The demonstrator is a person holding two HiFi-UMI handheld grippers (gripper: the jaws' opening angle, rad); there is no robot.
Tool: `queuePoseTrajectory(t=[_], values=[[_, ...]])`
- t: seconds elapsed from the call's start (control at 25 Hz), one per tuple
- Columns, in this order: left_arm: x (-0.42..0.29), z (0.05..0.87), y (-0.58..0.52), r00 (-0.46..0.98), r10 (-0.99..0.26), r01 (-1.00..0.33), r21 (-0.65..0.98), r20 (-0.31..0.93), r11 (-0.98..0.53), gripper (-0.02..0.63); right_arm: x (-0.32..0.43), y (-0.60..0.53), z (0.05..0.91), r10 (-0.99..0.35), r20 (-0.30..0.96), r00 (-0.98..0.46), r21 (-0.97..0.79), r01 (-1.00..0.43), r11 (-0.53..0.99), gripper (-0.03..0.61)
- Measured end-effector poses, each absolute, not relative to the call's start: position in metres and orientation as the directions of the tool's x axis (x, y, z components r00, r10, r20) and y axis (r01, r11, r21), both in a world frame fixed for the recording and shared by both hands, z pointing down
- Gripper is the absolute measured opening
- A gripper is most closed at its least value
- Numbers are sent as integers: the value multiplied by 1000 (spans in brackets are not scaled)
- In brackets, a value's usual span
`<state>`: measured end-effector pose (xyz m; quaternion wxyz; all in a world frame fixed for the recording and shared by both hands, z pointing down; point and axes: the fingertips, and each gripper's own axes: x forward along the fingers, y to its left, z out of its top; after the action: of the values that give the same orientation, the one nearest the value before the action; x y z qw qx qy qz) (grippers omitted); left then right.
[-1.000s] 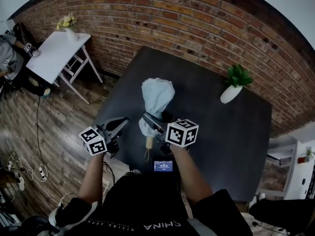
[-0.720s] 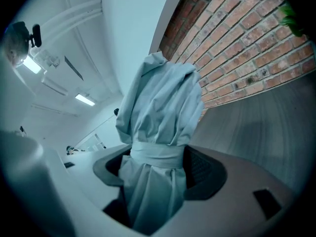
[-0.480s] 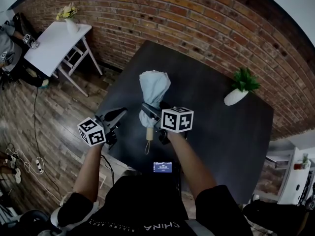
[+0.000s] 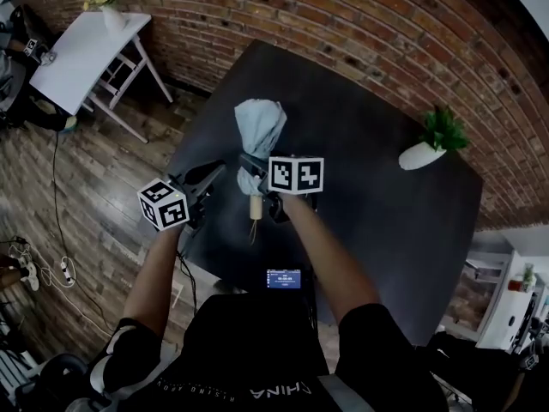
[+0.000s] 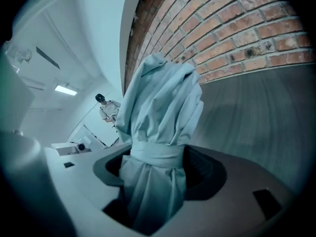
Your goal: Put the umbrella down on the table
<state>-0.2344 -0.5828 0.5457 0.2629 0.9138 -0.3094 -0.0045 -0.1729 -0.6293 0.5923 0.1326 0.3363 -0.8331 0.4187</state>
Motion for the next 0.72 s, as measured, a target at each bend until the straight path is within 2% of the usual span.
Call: queuePoseTrajectory(t=[0.72], values=[[-229, 614, -626, 777, -572, -602, 575, 263, -554, 3, -190, -671, 677, -349, 686, -639, -533, -767, 357, 307]])
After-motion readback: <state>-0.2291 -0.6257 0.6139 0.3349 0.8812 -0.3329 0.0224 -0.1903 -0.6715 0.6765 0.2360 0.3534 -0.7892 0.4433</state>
